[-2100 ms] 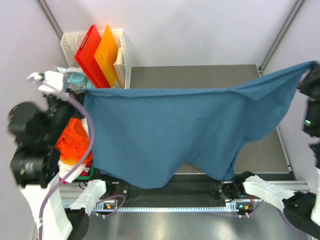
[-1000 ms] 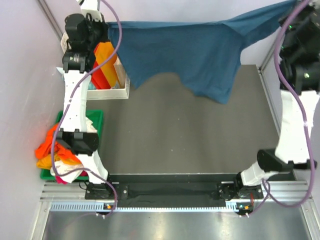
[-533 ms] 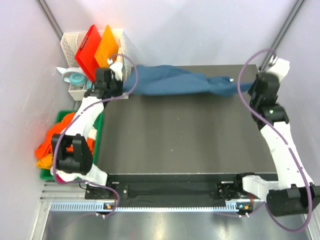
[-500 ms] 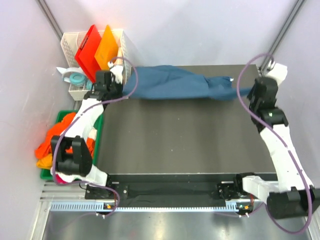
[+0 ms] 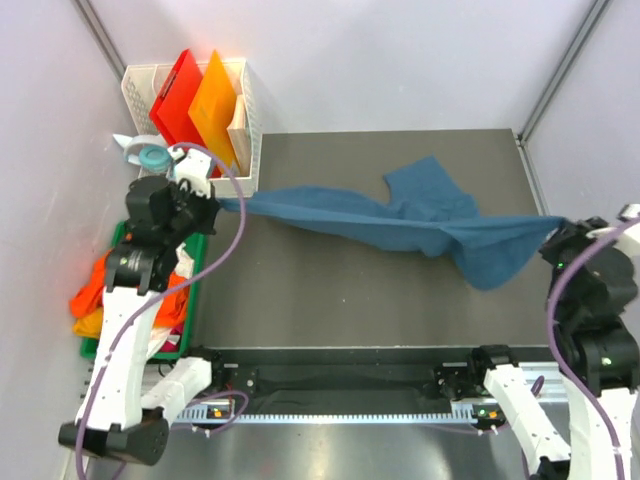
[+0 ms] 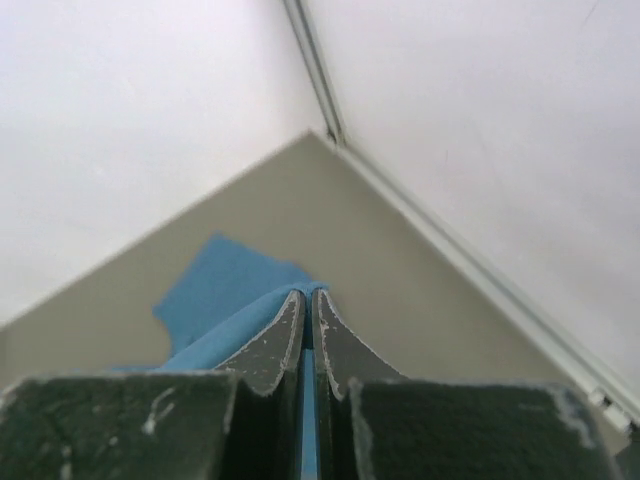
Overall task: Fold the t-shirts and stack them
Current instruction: Flatten out the tshirt
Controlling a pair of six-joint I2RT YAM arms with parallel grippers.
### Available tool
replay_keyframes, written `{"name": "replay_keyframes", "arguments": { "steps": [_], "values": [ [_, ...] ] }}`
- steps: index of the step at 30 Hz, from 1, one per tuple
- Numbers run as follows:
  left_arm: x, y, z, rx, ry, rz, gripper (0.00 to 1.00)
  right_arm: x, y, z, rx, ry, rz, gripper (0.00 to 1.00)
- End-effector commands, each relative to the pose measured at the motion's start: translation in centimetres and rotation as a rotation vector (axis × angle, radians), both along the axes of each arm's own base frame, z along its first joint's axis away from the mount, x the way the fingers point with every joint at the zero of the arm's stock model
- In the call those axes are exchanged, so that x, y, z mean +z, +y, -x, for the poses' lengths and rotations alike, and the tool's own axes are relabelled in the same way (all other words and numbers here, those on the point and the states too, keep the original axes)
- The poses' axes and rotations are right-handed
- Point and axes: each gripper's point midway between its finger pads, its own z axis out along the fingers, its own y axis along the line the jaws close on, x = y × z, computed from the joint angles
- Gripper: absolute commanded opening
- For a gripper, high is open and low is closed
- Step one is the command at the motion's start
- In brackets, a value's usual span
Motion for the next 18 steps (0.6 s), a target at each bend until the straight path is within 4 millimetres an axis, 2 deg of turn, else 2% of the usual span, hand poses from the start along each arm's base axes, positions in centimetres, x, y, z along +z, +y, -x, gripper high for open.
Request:
{"name": "replay_keyframes", "arguments": {
  "steps": [1,3,4,6,7,8,9,10,14,18],
  "values": [
    [5.9,0.4,4.2,0.031,-0.107,0.072,0.0,8.8,-2.2,4.7,-0.093,-0.174,0.065,0.0],
    [8.5,0.4,5.3,0.027,-0.17,0.085,0.0,11.4,-2.7,5.5,-0.115,-0.209,0.091,0.0],
    [11.0,0.5,6.3,0.027,-0.235,0.099,0.0,14.3,-3.0,7.3,-0.126,-0.269,0.113,0.0],
    [13.4,0.8,7.4,0.038,-0.301,0.111,0.0,17.0,-3.5,8.2,-0.148,-0.32,0.128,0.0],
    [15.8,1.0,8.6,0.043,-0.366,0.127,0.0,19.0,-3.8,9.8,-0.157,-0.377,0.133,0.0],
    [16.8,1.1,9.1,0.047,-0.391,0.132,0.0,20.2,-3.9,10.5,-0.162,-0.413,0.13,0.0],
    [17.6,1.4,9.6,0.062,-0.414,0.139,0.0,20.9,-4.0,10.5,-0.166,-0.419,0.134,0.0],
    [18.7,1.6,10.3,0.067,-0.447,0.145,0.0,22.1,-4.2,11.5,-0.17,-0.454,0.134,0.0],
    [22.6,2.7,13.1,0.108,-0.57,0.159,0.0,24.0,-4.5,12.7,-0.174,-0.512,0.126,0.0],
    [25.3,3.7,15.0,0.153,-0.652,0.168,0.0,25.6,-4.9,14.2,-0.189,-0.578,0.117,0.0]
  ]
}}
